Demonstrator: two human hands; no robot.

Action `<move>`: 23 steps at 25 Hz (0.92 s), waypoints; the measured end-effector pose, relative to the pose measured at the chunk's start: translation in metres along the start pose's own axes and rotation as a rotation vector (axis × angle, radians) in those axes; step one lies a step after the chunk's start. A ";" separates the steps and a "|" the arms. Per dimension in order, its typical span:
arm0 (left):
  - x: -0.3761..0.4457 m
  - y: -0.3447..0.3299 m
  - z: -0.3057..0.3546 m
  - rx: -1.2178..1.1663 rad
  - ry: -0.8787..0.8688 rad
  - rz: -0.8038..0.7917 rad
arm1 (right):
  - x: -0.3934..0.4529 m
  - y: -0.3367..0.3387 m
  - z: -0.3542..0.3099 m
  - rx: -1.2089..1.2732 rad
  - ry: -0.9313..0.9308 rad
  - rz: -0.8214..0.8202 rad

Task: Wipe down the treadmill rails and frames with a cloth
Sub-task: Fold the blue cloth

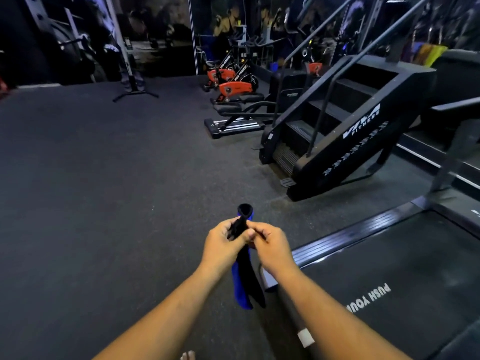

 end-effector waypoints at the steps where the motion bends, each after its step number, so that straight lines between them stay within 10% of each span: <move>1: 0.019 0.010 -0.001 -0.015 0.004 -0.052 | 0.026 -0.003 0.007 0.037 -0.028 0.004; 7: 0.140 0.074 0.025 0.089 -0.033 -0.237 | 0.138 0.003 -0.028 -0.292 0.134 0.152; 12: 0.251 0.100 0.072 0.186 -0.126 -0.410 | 0.222 0.027 -0.024 -0.580 -0.033 -0.059; 23: 0.492 0.060 0.127 0.094 -0.246 -0.300 | 0.409 0.124 -0.060 0.227 0.100 0.252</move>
Point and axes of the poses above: each hand's wrist, its own x-axis towards the middle knuckle, its own y-axis out of the back of the hand, z = x × y, the point moved 7 cm from there along x, towards the middle knuckle, and after that the axes turned 7 degrees about -z, right-handed, at the moved point
